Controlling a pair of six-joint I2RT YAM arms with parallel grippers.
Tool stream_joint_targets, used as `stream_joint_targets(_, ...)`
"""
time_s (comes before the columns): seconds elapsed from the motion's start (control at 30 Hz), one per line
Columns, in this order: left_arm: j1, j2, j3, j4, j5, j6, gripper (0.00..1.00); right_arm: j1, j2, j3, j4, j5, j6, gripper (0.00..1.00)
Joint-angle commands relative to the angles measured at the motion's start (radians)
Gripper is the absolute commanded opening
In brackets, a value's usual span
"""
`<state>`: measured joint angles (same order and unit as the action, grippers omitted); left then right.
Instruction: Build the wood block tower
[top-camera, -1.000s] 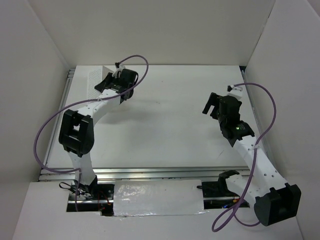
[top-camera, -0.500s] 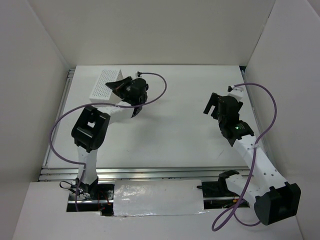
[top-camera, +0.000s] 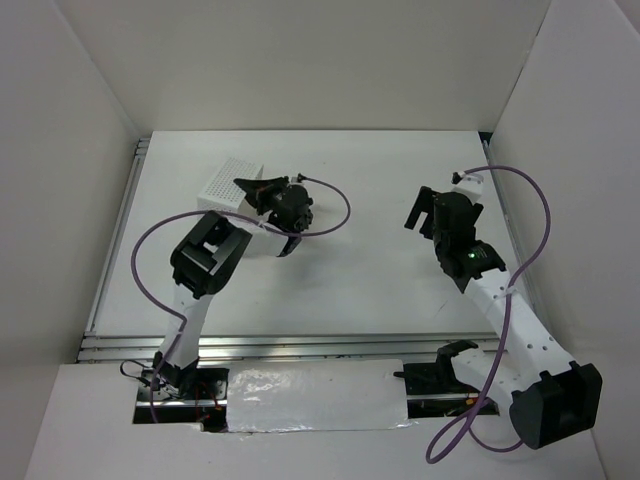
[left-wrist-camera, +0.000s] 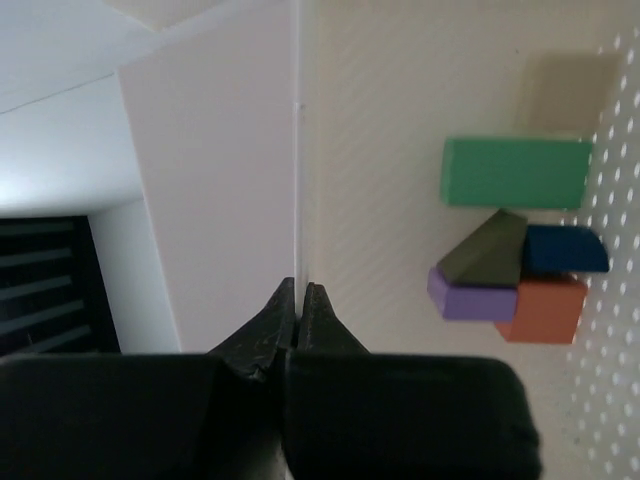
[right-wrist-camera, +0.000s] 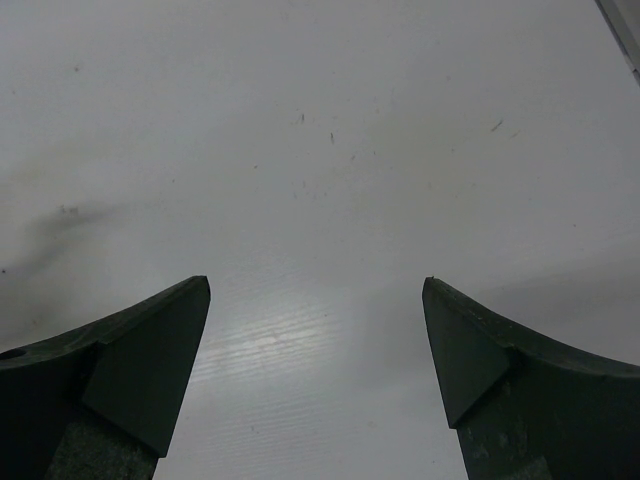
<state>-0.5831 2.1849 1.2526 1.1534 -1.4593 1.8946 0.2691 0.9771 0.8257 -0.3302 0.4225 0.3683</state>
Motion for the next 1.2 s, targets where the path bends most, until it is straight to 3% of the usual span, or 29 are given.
stream_joint_targets(0.0, -0.018, -0.137, 0.057, -0.305, -0.001, -0.230, 0.00, 0.016, 0.012, 0.039, -0.009, 0.024, -0.014, 0.94)
stream_joint_targets(0.03, -0.021, -0.152, 0.080, -0.556, 0.004, -0.312, 0.00, 0.019, 0.012, 0.041, -0.009, 0.024, -0.014, 0.94)
stream_joint_targets(0.1, -0.023, -0.162, 0.132, -0.728, 0.013, -0.501, 0.00, 0.021, 0.012, 0.039, -0.010, 0.028, -0.012, 0.95)
stream_joint_targets(0.13, -0.024, -0.162, 0.139, -0.765, 0.022, -0.521, 0.00, 0.022, 0.011, 0.041, -0.013, 0.035, -0.014, 0.95)
stream_joint_targets(0.3, -0.024, -0.146, 0.091, -0.612, 0.019, -0.402, 0.00, 0.039, 0.003, 0.039, -0.015, 0.047, -0.014, 0.95)
stream_joint_targets(0.73, -0.043, -0.091, 0.100, -0.589, -0.001, -0.384, 0.00, 0.050, 0.029, 0.049, -0.027, 0.068, -0.014, 0.95)
stream_joint_targets(0.93, -0.055, -0.027, 0.097, -0.328, -0.045, -0.163, 0.00, 0.051, 0.061, 0.058, -0.043, 0.098, -0.005, 0.96)
stream_joint_targets(1.17, -0.115, 0.019, 0.131, -0.417, -0.101, -0.192, 0.00, 0.055, 0.098, 0.073, -0.058, 0.104, -0.002, 0.96)
